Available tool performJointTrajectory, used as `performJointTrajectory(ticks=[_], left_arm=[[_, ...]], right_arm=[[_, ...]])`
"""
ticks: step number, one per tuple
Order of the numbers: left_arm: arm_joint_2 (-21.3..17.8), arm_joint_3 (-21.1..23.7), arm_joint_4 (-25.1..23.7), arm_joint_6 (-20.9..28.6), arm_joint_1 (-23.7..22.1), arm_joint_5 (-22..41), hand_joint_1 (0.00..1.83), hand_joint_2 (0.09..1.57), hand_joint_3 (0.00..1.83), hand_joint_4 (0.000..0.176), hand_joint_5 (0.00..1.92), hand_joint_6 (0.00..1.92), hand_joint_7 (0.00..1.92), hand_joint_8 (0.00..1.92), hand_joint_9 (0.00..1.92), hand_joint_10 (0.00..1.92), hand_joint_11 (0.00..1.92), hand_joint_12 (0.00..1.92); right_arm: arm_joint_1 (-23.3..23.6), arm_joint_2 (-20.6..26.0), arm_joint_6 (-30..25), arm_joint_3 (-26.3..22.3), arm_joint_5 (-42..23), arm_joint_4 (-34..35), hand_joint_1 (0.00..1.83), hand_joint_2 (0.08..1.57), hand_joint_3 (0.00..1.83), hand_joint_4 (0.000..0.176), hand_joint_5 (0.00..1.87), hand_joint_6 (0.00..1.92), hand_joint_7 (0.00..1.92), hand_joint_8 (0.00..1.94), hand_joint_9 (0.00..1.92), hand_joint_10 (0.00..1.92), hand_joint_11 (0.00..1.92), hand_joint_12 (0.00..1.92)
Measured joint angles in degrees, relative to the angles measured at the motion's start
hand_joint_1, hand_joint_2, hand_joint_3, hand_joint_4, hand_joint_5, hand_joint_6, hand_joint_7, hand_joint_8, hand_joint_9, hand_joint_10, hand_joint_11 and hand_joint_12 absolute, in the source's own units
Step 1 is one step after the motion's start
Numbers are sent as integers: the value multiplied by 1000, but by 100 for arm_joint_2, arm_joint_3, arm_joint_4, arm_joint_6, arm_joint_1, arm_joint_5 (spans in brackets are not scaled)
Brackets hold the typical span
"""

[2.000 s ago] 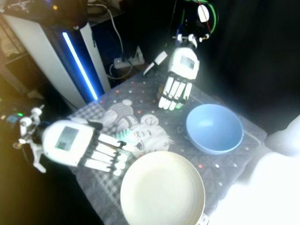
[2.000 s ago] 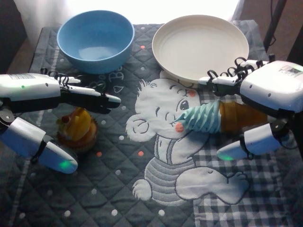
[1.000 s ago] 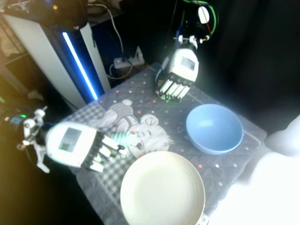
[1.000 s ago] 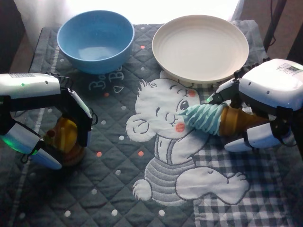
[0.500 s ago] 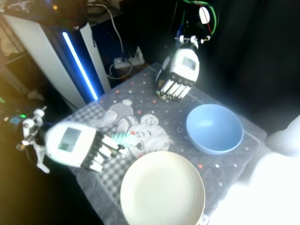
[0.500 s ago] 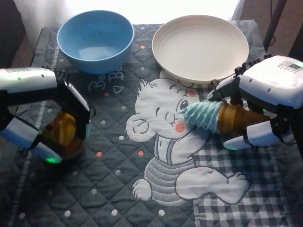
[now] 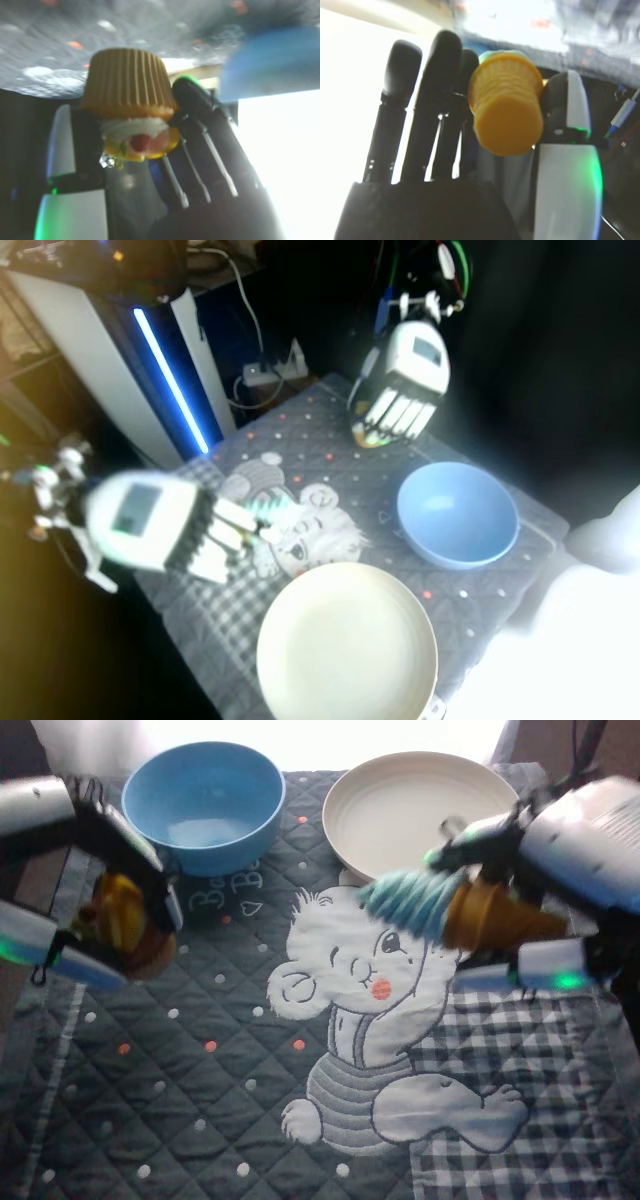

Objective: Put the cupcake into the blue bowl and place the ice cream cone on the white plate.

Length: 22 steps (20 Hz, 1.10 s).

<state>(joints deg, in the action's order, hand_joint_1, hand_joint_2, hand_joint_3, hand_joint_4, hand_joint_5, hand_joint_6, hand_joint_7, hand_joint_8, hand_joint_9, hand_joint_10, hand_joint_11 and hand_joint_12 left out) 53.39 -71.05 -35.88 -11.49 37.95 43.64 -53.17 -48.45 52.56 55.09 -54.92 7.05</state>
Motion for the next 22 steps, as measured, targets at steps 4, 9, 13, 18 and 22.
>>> performJointTrajectory(ticks=[4,9,13,18,22], left_arm=[[-46,7,382,-358,-299,249,1400,1044,0,0,1069,647,1153,666,1088,1052,975,1219],[70,-302,863,-612,-791,468,1305,1014,0,0,1203,372,1277,691,1348,358,1068,1084],[372,-730,859,-632,-1353,85,1398,1029,0,0,1026,731,1294,356,1162,879,1037,851],[835,-1246,883,-890,-1856,-763,1397,1042,0,0,993,856,1191,524,1141,895,1007,789],[1239,-1709,852,-907,-2013,-1528,1403,1019,2,0,1061,724,1291,339,1163,879,999,984]], right_arm=[[177,138,13,28,-197,-48,1279,1086,0,0,962,783,1149,934,1287,834,1104,1427],[835,-109,15,417,24,-177,1273,1105,1,0,903,878,1123,969,1256,806,1064,1367],[1624,-514,140,953,935,-382,1272,1112,0,0,901,881,1095,1026,1233,1029,1135,1523],[2234,-1075,306,1572,2046,-608,1276,1106,0,0,938,781,1094,1050,1331,1029,1241,1516],[2522,-1228,317,2028,2743,-608,1274,1097,3,0,954,770,1117,998,1360,948,1305,1410]])
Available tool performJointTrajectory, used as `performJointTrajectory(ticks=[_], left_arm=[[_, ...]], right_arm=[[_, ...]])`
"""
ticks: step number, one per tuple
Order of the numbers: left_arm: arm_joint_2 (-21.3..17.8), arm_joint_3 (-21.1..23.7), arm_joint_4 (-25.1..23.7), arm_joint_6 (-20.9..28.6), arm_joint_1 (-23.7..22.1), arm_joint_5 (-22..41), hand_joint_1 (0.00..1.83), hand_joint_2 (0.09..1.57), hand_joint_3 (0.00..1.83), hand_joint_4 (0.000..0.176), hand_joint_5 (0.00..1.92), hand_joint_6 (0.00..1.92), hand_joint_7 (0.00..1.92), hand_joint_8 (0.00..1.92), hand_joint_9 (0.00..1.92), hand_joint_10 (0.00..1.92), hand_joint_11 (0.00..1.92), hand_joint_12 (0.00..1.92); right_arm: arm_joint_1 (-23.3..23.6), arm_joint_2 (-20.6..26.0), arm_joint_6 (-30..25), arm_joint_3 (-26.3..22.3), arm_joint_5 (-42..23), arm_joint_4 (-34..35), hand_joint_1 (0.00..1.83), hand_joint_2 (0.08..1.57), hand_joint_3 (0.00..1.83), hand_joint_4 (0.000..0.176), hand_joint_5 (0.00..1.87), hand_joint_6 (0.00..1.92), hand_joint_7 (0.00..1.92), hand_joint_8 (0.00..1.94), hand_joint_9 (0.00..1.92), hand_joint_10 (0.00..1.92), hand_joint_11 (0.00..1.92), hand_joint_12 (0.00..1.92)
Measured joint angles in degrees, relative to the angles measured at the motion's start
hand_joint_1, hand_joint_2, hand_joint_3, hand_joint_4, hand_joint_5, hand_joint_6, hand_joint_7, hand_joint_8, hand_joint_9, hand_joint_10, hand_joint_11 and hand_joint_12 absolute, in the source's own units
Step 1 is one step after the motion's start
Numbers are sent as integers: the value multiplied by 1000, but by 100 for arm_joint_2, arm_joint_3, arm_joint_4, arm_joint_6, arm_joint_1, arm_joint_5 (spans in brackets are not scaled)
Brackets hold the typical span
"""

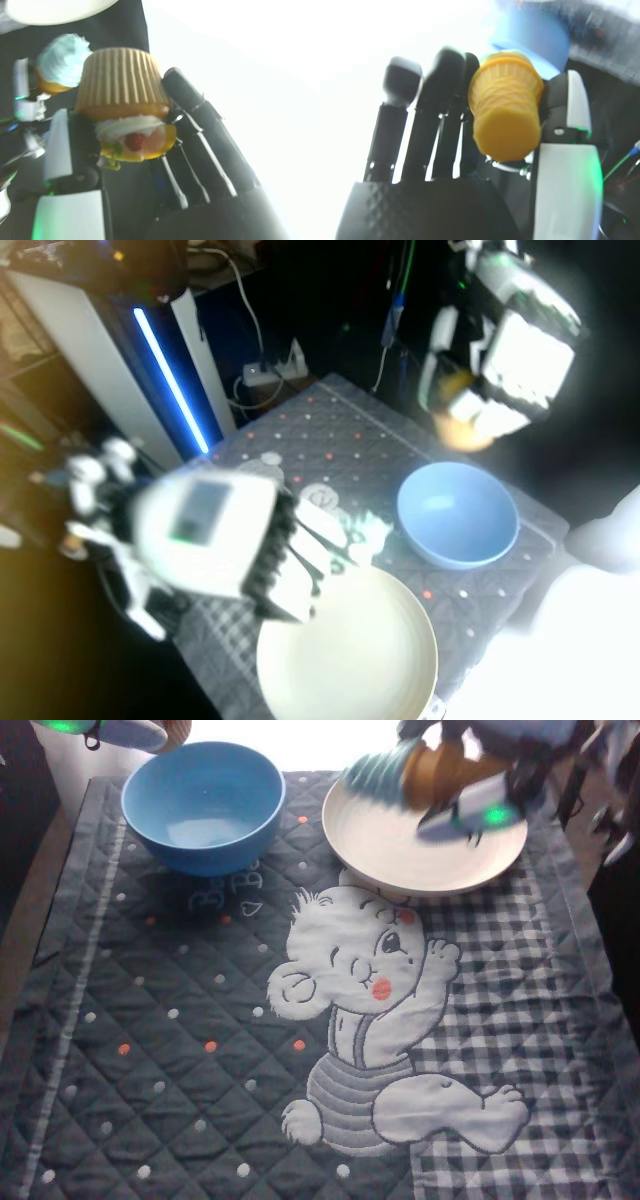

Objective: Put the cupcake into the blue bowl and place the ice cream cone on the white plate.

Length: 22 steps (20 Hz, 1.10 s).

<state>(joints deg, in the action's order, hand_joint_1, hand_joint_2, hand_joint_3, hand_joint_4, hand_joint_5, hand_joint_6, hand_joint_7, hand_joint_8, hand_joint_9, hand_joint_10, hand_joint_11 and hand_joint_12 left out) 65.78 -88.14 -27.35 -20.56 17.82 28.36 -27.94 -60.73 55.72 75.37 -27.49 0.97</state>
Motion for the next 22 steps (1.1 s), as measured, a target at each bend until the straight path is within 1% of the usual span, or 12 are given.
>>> performJointTrajectory(ticks=[1,2,3,4,5,7,10,11,15,17,19,22], left_arm=[[118,-96,-96,-4,-70,-232,1404,1019,0,0,1047,763,1319,293,1174,849,932,1039],[221,-190,-216,35,-122,-372,1404,1016,1,0,1051,763,1350,247,1159,857,792,1131],[321,-275,-330,98,-179,-509,1403,1017,2,0,1041,801,1352,227,1158,847,735,1137],[398,-341,-428,162,-195,-588,1403,1017,2,0,1041,801,1352,227,1158,847,735,1137],[490,-420,-584,337,-195,-664,1404,1017,1,0,1044,796,1342,243,1172,814,843,1028],[566,-422,-739,404,-195,-752,1404,1015,1,0,1039,808,1289,325,1221,745,1005,882],[623,-487,-826,404,-201,-903,1403,1019,0,0,1039,810,1264,368,1214,764,1050,847],[627,-518,-881,404,-212,-957,1401,1025,1,0,1024,800,1222,449,1211,798,1088,864],[756,-557,-1021,407,-247,-1095,1401,1022,0,0,1073,744,1228,419,1185,843,1057,877],[835,-595,-1067,409,-247,-1167,1401,1023,0,0,1062,773,1243,393,1174,852,1025,865],[870,-638,-1078,409,-247,-1196,1401,1027,1,0,1047,781,1239,443,1151,872,935,892],[907,-684,-1156,407,-247,-1287,1400,1035,0,0,1042,778,1184,559,1134,902,920,955]], right_arm=[[66,0,7,122,-11,111,1190,1107,0,0,985,909,1179,728,1357,935,1289,1404],[68,0,9,175,-61,203,1260,1095,8,0,965,795,1122,960,1340,926,1268,1400],[66,-11,9,208,-55,229,1273,1094,0,0,964,781,1117,988,1322,906,1261,1399],[66,-46,7,240,-4,240,1273,1094,0,0,964,781,1117,988,1322,906,1261,1399],[61,-120,2,286,68,269,1277,1090,1,0,963,793,1127,963,1304,842,1241,1362],[61,-166,2,350,125,343,1278,1088,0,0,963,793,1136,945,1307,803,1211,1363],[61,-162,7,431,125,472,1278,1087,0,0,964,790,1144,929,1318,734,1217,1302],[61,-164,4,463,136,501,1280,1080,0,0,981,763,1159,903,1350,662,1230,1281],[61,-229,9,540,199,555,1278,1083,0,0,963,798,1155,905,1363,574,1226,1239],[61,-269,7,538,223,568,1282,1075,0,0,981,777,1176,862,1402,528,1261,1197],[61,-271,7,540,221,586,1281,1076,0,0,974,801,1173,861,1407,486,1252,1173],[61,-269,9,557,229,608,1280,1078,1,0,973,786,1168,879,1435,452,1265,1172]])
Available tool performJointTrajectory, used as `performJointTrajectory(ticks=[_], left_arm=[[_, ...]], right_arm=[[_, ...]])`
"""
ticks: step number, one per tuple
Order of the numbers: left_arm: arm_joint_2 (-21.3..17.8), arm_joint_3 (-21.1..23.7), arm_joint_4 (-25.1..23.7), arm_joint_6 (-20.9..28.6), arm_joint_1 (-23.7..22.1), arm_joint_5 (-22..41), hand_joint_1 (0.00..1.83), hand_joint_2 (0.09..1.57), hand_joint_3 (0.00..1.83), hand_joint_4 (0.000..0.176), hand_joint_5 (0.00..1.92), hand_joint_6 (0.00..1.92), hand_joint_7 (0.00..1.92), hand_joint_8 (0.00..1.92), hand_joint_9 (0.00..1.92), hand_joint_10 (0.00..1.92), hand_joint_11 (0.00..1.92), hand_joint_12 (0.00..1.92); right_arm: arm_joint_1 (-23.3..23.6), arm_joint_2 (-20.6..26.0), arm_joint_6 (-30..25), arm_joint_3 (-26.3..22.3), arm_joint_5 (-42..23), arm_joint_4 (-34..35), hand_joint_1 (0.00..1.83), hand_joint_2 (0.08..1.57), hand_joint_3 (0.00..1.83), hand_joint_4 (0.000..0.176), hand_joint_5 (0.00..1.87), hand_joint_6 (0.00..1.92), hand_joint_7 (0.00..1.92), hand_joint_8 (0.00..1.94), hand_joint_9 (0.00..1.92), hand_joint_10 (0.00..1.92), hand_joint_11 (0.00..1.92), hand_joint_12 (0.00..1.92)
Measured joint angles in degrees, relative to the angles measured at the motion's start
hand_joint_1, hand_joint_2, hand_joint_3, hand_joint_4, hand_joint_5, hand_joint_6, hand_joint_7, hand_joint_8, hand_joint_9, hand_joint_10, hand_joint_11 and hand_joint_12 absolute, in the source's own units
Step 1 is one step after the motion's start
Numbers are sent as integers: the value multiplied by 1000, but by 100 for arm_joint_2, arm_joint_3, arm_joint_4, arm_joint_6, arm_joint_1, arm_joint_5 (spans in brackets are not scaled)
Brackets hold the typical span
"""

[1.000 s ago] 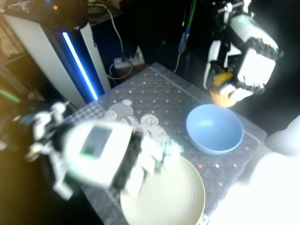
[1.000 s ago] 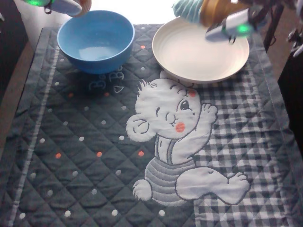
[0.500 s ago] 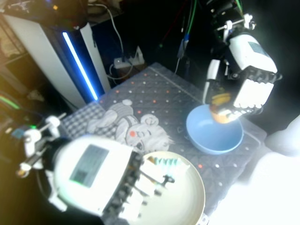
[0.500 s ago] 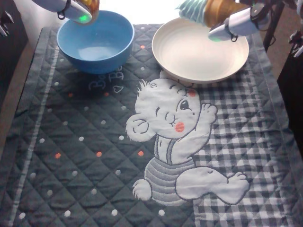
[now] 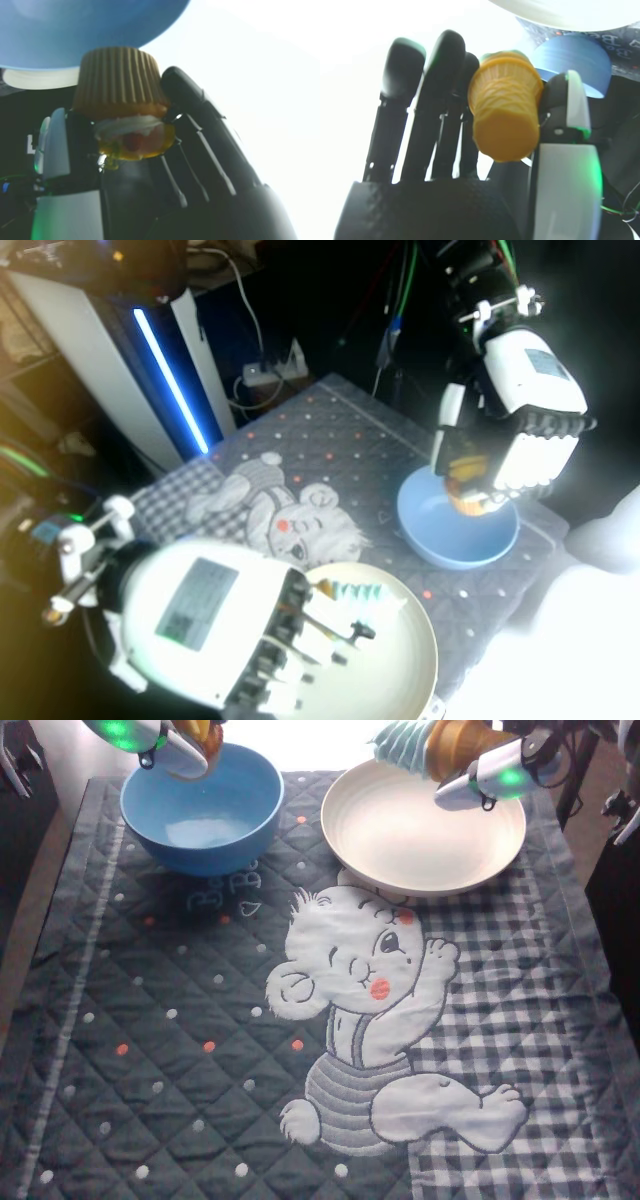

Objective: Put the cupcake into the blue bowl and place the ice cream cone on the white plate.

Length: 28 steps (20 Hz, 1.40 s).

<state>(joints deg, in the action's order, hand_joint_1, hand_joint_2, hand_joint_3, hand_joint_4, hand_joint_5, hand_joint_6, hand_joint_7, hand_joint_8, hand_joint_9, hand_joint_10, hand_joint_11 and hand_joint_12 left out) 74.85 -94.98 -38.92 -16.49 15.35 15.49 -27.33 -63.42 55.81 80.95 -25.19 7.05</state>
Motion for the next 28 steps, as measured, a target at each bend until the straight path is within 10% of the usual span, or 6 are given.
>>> performJointTrajectory(ticks=[6,8,11,12,17,28], left_arm=[[76,-7,-55,0,20,-28,1394,1062,0,0,948,892,1086,733,1112,957,831,1092],[76,-11,-55,2,57,-31,1383,1065,1,0,922,949,1063,776,1149,918,787,1086],[76,-24,-57,2,72,-70,1368,1096,2,0,896,1052,954,921,1071,1021,777,1016],[79,-24,-61,2,74,-68,1179,1103,2,0,982,955,928,137,982,209,698,973],[146,-35,-160,7,83,-57,1209,910,0,0,762,0,698,0,715,0,393,855],[140,-33,-179,46,85,4,1121,825,0,0,583,2,505,3,632,17,267,1034]], right_arm=[[0,-31,-2,4,2,0,1285,1066,0,0,1025,706,1174,871,1388,448,1197,1227],[0,-31,-2,4,17,-2,1179,1065,1,0,1077,797,975,923,1036,1179,977,1620],[0,-31,-2,4,22,-2,1077,949,0,0,939,111,997,388,931,849,726,1465],[0,-37,-2,4,20,-2,1052,927,0,0,954,10,964,824,895,1390,796,1803],[0,-42,-2,4,26,-22,1009,918,0,0,921,1,1007,16,875,111,425,1066],[0,-63,-2,4,26,-42,1071,899,0,0,927,1,1042,1,965,5,490,1092]])
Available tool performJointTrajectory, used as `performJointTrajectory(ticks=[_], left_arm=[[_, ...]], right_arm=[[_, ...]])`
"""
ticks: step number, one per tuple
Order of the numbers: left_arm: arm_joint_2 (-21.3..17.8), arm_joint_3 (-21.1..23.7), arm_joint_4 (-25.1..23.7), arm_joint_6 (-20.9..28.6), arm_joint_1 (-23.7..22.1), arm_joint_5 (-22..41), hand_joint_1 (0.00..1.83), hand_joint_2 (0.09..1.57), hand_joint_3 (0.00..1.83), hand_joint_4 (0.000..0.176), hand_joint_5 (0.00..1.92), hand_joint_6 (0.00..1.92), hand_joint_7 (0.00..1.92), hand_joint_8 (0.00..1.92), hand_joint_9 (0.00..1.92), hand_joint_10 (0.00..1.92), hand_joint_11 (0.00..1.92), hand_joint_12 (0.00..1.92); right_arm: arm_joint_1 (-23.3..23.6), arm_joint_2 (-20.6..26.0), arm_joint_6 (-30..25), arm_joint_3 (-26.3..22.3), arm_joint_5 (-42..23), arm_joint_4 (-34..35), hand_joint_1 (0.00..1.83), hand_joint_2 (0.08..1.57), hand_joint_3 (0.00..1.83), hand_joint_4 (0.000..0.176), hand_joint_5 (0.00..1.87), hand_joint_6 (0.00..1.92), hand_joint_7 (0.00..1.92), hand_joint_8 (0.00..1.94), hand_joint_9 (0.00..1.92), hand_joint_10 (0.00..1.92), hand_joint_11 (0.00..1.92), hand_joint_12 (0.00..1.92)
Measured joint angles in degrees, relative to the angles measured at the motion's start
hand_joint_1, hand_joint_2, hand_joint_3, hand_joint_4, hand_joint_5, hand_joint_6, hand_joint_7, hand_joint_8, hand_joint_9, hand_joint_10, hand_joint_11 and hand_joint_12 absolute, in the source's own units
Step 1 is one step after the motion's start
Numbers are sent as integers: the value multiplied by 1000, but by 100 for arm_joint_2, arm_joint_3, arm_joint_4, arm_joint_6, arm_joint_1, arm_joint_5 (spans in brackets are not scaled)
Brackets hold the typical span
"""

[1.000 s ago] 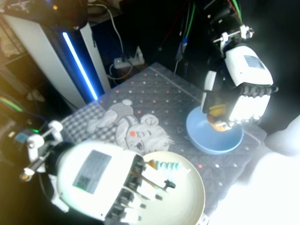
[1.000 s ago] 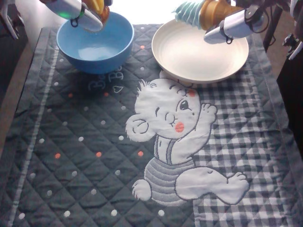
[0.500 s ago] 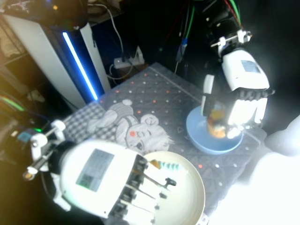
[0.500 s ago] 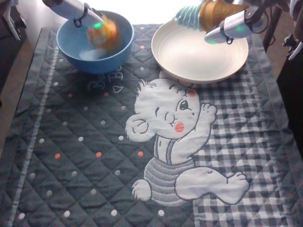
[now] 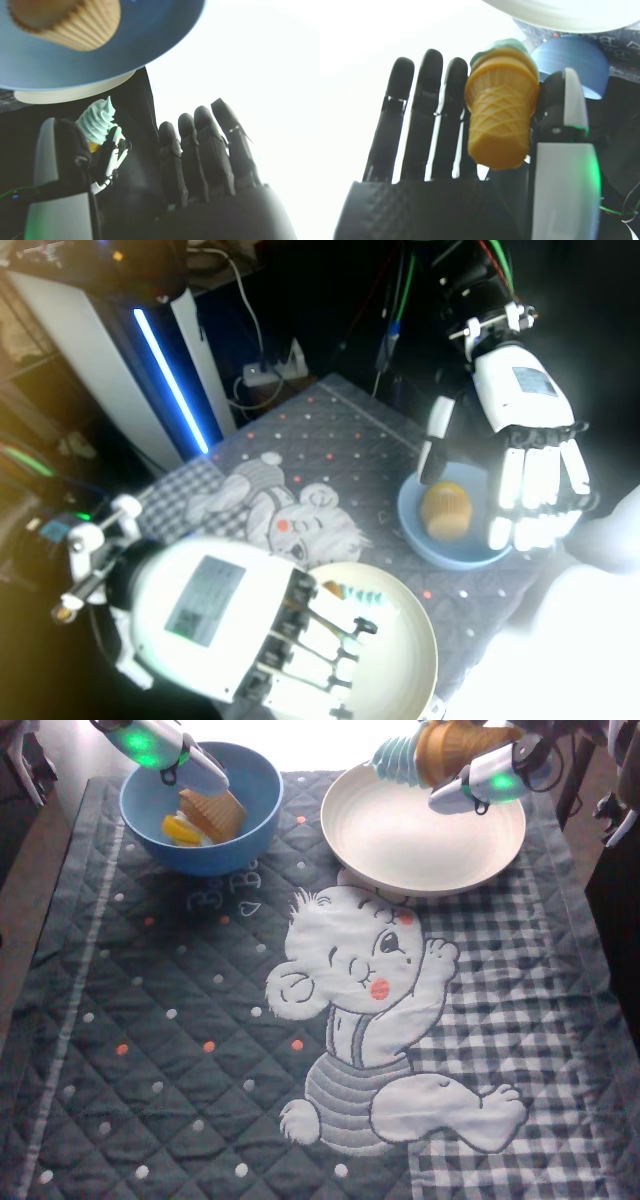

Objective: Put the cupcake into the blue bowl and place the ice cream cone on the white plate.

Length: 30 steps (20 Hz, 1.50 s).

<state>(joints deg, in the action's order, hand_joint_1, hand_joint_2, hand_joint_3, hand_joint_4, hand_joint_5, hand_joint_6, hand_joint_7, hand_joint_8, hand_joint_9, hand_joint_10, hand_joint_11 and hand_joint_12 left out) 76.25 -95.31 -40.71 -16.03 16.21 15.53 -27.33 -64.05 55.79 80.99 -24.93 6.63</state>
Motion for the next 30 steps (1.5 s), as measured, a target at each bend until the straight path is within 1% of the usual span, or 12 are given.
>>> performJointTrajectory(ticks=[12,13,14,15,17,18,19,20,23,25,26,30], left_arm=[[-61,39,-2,28,0,59,1139,824,0,0,598,1,536,2,744,19,337,1237],[-61,39,-4,48,0,61,1172,832,18,0,570,0,514,0,928,993,914,1777],[-66,39,-4,59,0,76,1151,820,8,0,590,4,516,1,766,1106,792,1665],[-83,48,-2,92,2,120,1133,821,2,0,601,3,528,3,625,696,489,1476],[-146,52,116,116,61,236,1156,820,2,0,621,2,575,7,828,1167,771,1657],[-168,52,129,157,66,262,1153,828,1,0,616,2,587,4,661,944,594,1626],[-197,63,136,243,94,326,1167,833,0,0,614,1,676,10,622,1111,551,1744],[-260,111,153,254,129,402,1160,839,0,0,611,3,578,0,560,533,287,1393],[-431,293,262,247,136,621,1118,854,1,0,607,2,544,3,518,82,127,1037],[-605,487,525,90,195,920,1069,843,0,2,615,0,577,2,570,15,110,1087],[-713,612,610,24,236,1027,1071,838,0,48,617,1,609,11,603,21,142,1121],[-1403,1467,1235,-560,629,1945,1059,870,8,12,516,0,515,0,476,0,89,1035]], right_arm=[[0,0,-2,-2,-44,17,1033,807,0,0,558,0,724,2,932,0,482,1117],[0,-2,-2,-7,-46,15,1058,808,0,0,563,2,730,4,930,0,468,1122],[0,-2,-2,-9,-46,13,1062,806,0,0,569,4,750,10,932,1,476,1129],[0,0,-2,-37,-50,17,1063,811,0,0,568,1,758,5,923,0,445,1145],[0,7,-2,-122,-48,17,1079,823,5,0,564,3,756,3,918,4,437,1153],[0,7,-2,-166,-55,7,1096,832,2,0,576,2,771,3,925,4,352,1189],[0,4,-2,-236,-94,-17,1084,832,1,0,585,4,786,7,926,4,356,1202],[0,4,-2,-352,-184,-52,1120,850,1,0,576,0,777,1,969,9,534,1102],[0,101,-7,-673,-492,-188,1074,810,0,0,576,0,791,3,970,3,606,1022],[0,345,-9,-925,-815,-229,1090,811,0,0,556,1,793,3,970,3,616,1021],[0,498,-9,-1038,-977,-225,1086,812,0,0,549,1,780,2,955,1,632,978],[-15,1276,-2,-1821,-2063,-424,1153,823,0,0,479,0,667,0,809,0,551,975]])
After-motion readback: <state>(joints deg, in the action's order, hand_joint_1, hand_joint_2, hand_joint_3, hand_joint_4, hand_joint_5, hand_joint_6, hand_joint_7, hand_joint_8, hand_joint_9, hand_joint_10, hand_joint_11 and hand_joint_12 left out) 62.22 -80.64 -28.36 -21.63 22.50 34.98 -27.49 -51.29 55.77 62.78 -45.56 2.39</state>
